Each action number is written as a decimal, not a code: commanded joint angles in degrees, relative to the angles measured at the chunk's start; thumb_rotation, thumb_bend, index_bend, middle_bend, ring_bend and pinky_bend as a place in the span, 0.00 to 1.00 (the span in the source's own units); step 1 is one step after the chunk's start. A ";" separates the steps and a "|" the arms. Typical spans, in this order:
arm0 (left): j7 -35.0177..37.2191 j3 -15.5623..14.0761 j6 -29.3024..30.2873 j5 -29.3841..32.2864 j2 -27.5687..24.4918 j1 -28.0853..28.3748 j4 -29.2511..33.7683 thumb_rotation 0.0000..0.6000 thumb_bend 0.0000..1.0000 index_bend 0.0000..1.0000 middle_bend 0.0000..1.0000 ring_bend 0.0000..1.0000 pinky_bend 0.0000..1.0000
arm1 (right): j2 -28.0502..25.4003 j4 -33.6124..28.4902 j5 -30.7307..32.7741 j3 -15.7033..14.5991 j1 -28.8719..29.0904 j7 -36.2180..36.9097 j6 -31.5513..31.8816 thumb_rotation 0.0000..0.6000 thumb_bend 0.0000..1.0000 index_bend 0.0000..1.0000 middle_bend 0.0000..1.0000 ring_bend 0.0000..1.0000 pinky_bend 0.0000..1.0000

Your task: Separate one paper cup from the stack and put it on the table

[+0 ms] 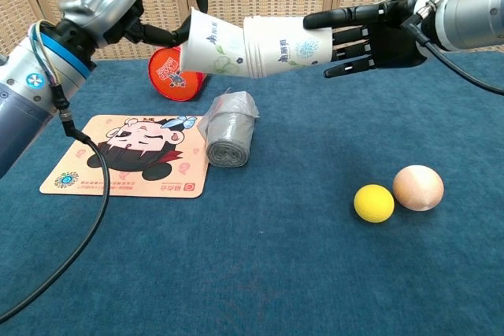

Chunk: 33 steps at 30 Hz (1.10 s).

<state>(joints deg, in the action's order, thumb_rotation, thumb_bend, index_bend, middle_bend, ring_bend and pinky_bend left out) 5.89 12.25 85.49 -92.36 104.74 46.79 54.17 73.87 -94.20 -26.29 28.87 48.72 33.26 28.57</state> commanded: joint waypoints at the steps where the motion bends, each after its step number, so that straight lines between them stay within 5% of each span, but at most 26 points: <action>1: 1.63 -0.99 0.80 0.02 -3.52 -2.01 0.46 1.00 0.48 0.71 0.00 0.00 0.00 | -0.92 0.43 -0.88 -0.07 -0.71 -0.10 -0.35 1.00 0.45 0.56 0.62 0.44 0.55; 11: 6.55 -8.12 -1.87 -1.17 -17.73 -8.74 1.96 1.00 0.48 0.71 0.00 0.00 0.00 | -2.15 3.47 -7.53 -3.28 -2.99 -4.21 1.98 1.00 0.45 0.57 0.62 0.44 0.55; 15: 4.43 -11.75 -10.78 -0.65 -26.08 -8.80 6.14 1.00 0.48 0.71 0.00 0.00 0.00 | -1.19 5.61 -13.01 -7.65 -3.47 -10.71 6.78 1.00 0.45 0.57 0.62 0.44 0.55; 26: -1.20 -12.19 -25.93 6.21 -30.88 -7.25 13.34 1.00 0.48 0.70 0.00 0.00 0.00 | 4.47 14.03 -25.92 -16.10 -4.51 -27.61 20.83 1.00 0.46 0.57 0.62 0.44 0.55; 27: -1.51 -11.94 -26.87 7.08 -30.62 -7.20 13.23 1.00 0.48 0.63 0.00 0.00 0.00 | 4.90 14.78 -26.98 -16.71 -4.65 -28.99 21.79 1.00 0.46 0.57 0.62 0.44 0.55; 30: -1.90 -11.12 -28.60 9.05 -29.84 -7.13 12.73 1.00 0.42 0.17 0.00 0.00 0.00 | 5.99 16.51 -30.09 -18.04 -5.17 -32.31 24.64 1.00 0.39 0.51 0.51 0.40 0.51; 31: -1.58 -10.81 -28.85 9.56 -29.66 -7.17 12.63 1.00 0.35 0.06 0.00 0.00 0.00 | 6.17 16.97 -31.34 -18.61 -5.33 -33.52 25.49 1.00 0.29 0.41 0.40 0.32 0.45; 33: -0.30 -10.36 -29.41 10.35 -29.94 -7.34 13.12 1.00 0.19 0.00 0.00 0.00 0.00 | 5.73 17.27 -33.73 -20.44 -5.53 -37.33 26.21 1.00 0.08 0.18 0.16 0.12 0.31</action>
<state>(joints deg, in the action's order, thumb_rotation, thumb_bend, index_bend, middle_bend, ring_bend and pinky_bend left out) 4.90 1.49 56.58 -82.47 74.84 39.52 67.05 79.35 -77.91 -57.65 10.43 43.65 -0.77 53.75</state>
